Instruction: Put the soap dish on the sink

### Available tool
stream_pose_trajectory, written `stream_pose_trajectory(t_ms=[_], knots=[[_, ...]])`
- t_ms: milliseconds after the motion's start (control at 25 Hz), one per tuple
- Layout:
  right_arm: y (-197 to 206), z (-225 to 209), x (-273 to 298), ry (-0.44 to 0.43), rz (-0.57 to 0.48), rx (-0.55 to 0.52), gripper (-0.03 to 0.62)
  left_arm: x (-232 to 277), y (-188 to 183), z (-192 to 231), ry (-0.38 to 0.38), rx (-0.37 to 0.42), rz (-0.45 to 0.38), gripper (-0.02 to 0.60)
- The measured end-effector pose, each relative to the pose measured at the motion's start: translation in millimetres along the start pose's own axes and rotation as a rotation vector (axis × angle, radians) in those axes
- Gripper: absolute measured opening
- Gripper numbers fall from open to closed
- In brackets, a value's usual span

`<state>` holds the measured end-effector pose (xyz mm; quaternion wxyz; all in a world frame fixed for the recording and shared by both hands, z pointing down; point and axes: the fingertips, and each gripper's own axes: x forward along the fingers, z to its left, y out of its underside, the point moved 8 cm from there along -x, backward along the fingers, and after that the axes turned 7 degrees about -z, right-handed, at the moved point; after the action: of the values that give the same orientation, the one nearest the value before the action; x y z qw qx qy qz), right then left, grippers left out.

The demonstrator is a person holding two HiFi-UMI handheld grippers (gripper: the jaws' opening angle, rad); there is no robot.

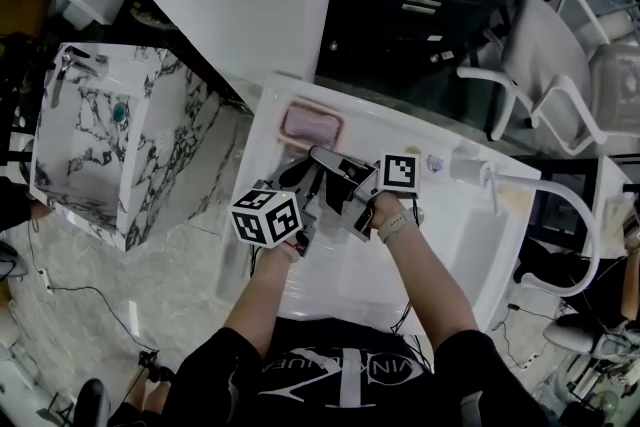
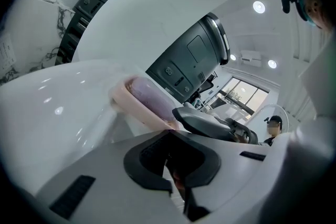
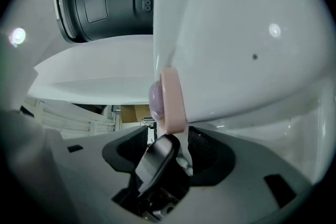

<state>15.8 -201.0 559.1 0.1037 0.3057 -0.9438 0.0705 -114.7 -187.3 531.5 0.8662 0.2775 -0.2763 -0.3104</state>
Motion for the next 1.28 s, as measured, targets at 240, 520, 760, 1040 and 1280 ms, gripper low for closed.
stream_pose_trajectory(t_ms=[240, 520, 760, 1040, 1280], knots=[[1, 0, -5, 0.010, -0.011, -0.003, 0.229, 1, -1, 1, 0.000, 0.003, 0.002, 0.014], [4, 2, -17, 0.025, -0.023, -0.030, 0.229, 1, -1, -2, 0.001, 0.010, -0.002, 0.014], [5, 8, -29, 0.044, -0.027, -0.093, 0.210, 0, 0, -9, 0.000, 0.036, 0.013, 0.014], [10, 19, -43, 0.031, -0.038, -0.174, 0.150, -5, 2, -18, -0.009, 0.098, 0.041, 0.014], [9, 31, -53, -0.010, -0.055, -0.366, 0.064, -15, 2, -25, -0.034, 0.125, 0.013, 0.014]])
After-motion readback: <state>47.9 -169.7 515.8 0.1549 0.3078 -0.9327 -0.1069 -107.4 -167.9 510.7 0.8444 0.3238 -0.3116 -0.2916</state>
